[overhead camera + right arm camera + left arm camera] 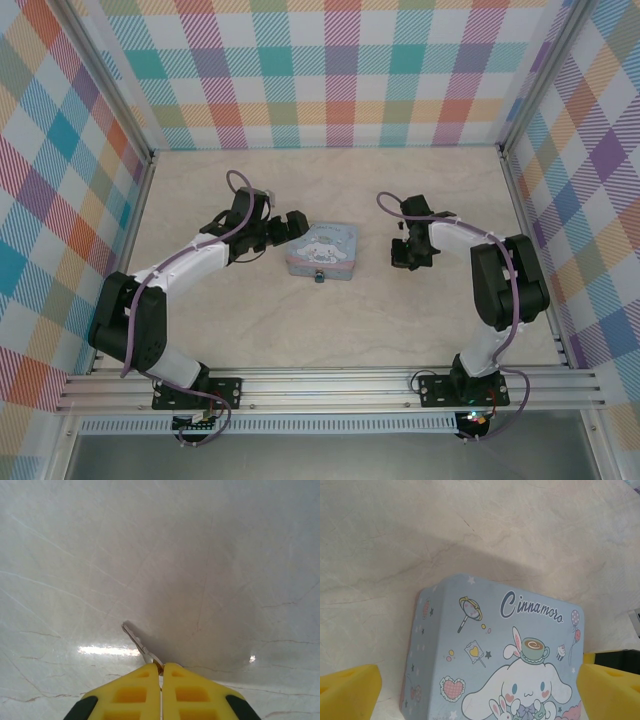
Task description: Unlock a padlock with a key
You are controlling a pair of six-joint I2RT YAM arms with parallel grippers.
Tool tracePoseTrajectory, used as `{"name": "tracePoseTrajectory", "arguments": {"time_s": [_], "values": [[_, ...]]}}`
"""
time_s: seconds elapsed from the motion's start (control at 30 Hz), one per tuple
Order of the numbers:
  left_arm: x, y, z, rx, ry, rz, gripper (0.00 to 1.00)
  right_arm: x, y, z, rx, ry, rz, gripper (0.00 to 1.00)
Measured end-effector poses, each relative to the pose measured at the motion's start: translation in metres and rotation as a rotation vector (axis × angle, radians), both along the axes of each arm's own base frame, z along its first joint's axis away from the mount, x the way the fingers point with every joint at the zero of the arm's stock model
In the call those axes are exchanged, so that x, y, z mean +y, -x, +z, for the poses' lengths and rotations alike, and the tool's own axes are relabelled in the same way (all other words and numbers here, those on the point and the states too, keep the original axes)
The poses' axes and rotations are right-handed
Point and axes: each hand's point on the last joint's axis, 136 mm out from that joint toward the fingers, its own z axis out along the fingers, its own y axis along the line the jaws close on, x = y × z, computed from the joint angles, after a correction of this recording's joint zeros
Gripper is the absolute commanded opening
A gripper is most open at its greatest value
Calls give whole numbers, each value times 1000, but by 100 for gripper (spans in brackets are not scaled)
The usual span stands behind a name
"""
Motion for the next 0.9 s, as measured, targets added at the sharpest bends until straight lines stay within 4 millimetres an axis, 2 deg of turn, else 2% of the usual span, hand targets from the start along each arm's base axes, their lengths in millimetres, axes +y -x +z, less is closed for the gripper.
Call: {"name": "tracePoseTrajectory", "arguments": {"time_s": [0.3,0.6,0.77,0.9], "values": [[2,0,3,-11,-6,5,100,3,0,5,-13,-6,6,2],[0,2,27,-56,44,7,100,16,2,30,-73,-99,18,0],[-14,3,40,-66,178,4,97,36,4,53,-134,-252,11,0],[-28,2,53,-68,301,-7,88,56,0,91,-246,-421,10,0]]}}
